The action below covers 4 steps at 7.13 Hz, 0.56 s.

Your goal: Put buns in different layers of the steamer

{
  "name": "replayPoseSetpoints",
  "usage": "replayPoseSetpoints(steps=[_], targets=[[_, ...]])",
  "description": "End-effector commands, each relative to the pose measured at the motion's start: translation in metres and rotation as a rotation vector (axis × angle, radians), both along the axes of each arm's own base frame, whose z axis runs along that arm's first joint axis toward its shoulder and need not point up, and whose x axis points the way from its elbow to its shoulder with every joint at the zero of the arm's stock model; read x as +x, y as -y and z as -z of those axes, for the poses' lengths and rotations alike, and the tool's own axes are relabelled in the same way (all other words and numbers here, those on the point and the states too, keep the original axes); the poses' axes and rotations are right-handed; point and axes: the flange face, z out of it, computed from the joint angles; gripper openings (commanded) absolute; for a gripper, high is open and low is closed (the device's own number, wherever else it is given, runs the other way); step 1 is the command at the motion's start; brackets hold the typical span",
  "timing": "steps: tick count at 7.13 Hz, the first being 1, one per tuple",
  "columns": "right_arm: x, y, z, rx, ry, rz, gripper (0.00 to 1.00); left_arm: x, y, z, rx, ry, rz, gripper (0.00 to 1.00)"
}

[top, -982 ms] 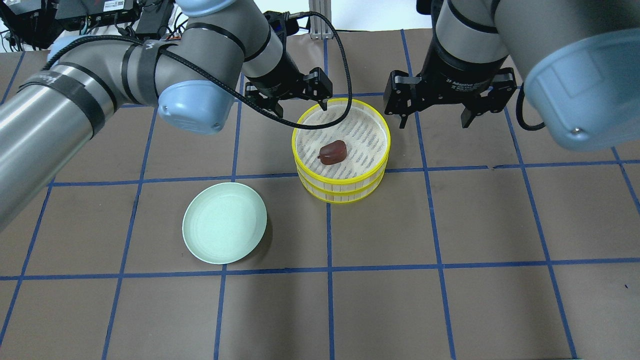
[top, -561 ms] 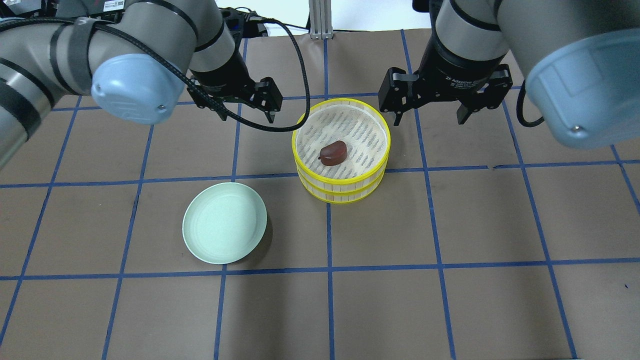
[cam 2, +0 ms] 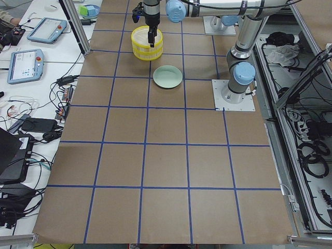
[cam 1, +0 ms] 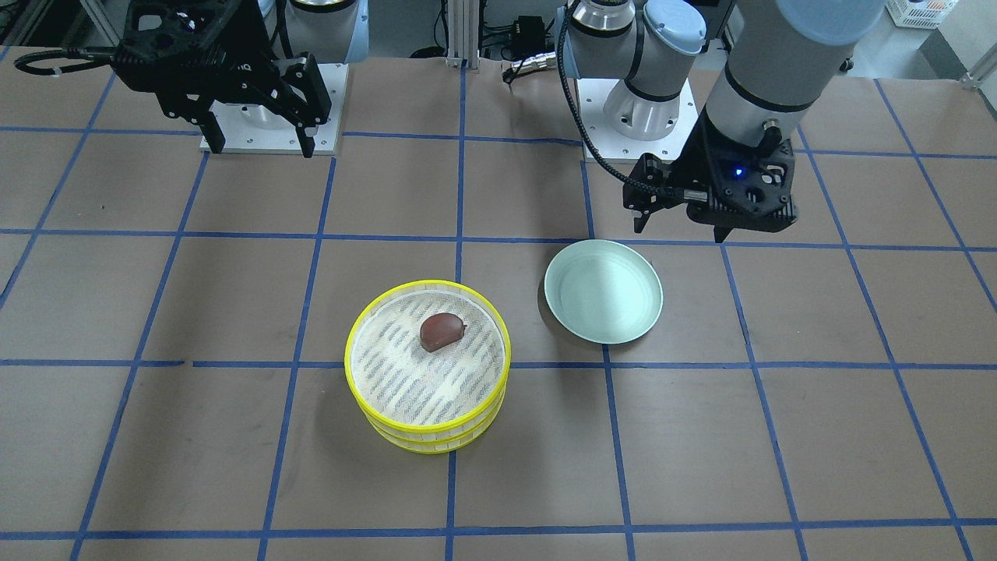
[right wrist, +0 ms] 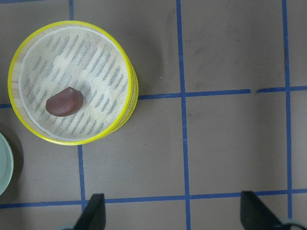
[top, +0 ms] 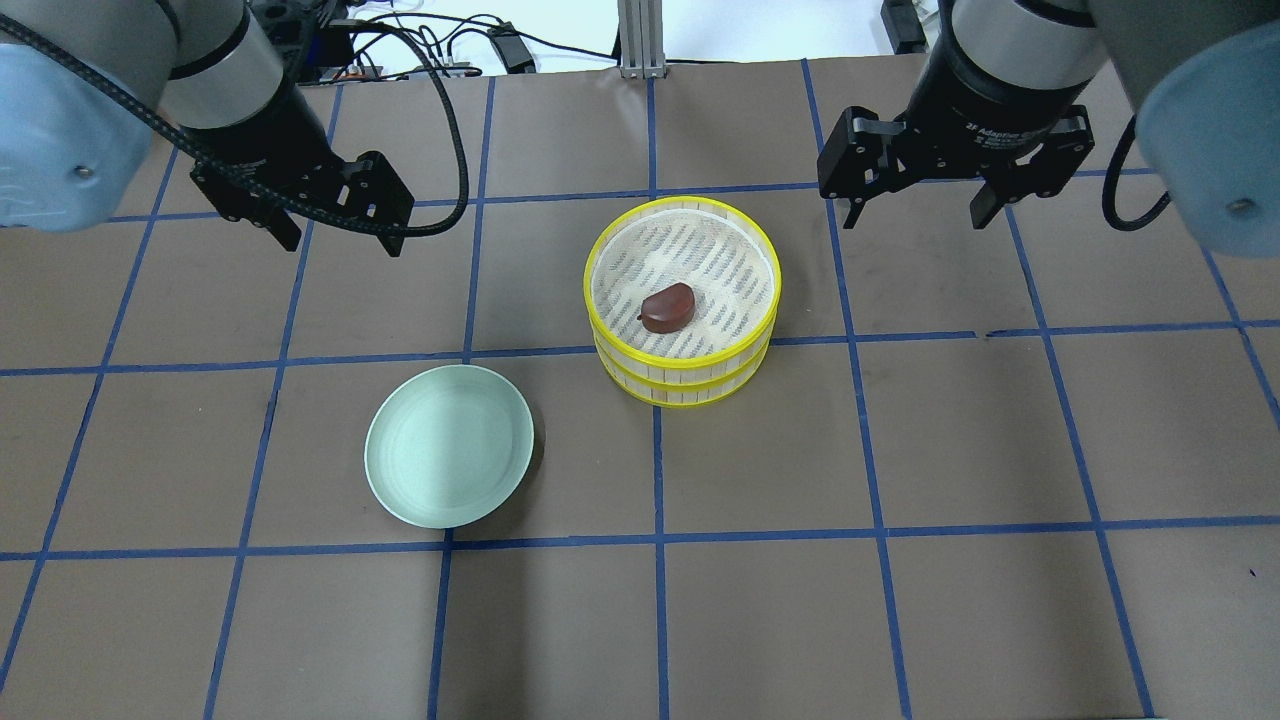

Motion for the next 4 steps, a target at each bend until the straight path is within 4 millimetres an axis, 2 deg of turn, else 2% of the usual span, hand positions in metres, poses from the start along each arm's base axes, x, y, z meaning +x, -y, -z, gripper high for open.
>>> replayPoseSetpoints(steps=[1, 2, 4], targets=[[-0.001, -0.001, 0.0, 0.002, -0.001, -0.001, 1.0, 0.007, -0.014, -0.03, -0.048, 0.0, -0.022, 1.0], [0.0, -0.002, -0.001, 0.001, -0.001, -0.004, 1.0, 0.004, -0.022, -0.047, -0.083, 0.006, -0.016, 1.0], [-0.001, -0.002, -0.002, -0.001, -0.001, -0.003, 1.0, 0.001, -0.031, -0.05, -0.076, 0.004, -0.015, 1.0]])
